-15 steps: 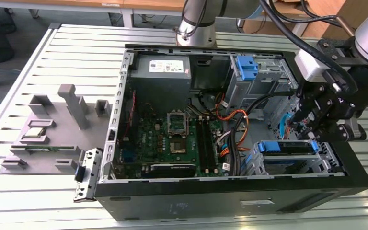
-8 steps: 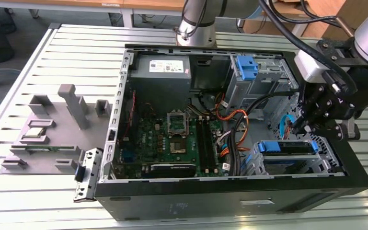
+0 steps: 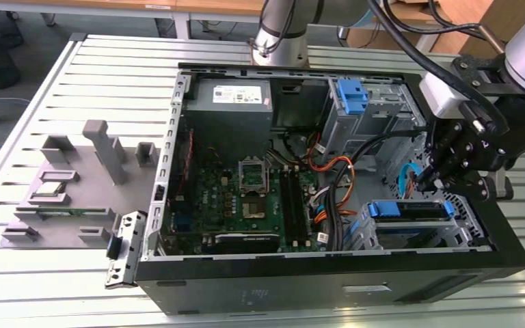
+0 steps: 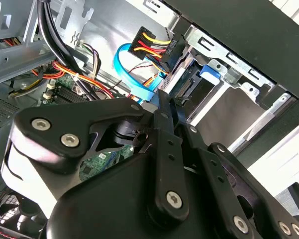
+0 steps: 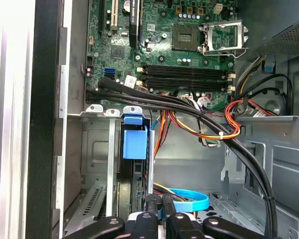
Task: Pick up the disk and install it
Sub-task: 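Insert the first disk wire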
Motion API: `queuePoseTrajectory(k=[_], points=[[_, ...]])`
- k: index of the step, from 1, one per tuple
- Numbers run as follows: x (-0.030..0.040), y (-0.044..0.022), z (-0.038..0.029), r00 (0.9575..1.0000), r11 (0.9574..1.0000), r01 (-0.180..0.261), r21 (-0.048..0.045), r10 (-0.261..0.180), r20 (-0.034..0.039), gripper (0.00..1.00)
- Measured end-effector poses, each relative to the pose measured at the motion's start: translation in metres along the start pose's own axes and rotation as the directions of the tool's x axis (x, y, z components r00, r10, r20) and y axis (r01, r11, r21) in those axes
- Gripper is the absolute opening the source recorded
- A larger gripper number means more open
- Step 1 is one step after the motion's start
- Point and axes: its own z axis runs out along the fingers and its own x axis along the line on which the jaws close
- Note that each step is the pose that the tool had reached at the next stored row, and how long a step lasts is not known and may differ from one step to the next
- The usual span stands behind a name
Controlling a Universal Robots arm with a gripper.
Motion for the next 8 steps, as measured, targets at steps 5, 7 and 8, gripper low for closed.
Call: queuePoseTrajectory(k=[5, 7, 8], points=[[0.0005, 0.0044, 0.0, 1.0, 1.0, 0.001, 0.0081, -0.001, -0.0003, 0.16], [0.0013, 0.0055, 0.0, 1.0, 0.9999, 0.001, 0.0133, -0.001, -0.0004, 0.16], [0.002, 0.0061, 0.0, 1.0, 0.9999, 0.001, 0.0162, -0.001, -0.0004, 0.16]])
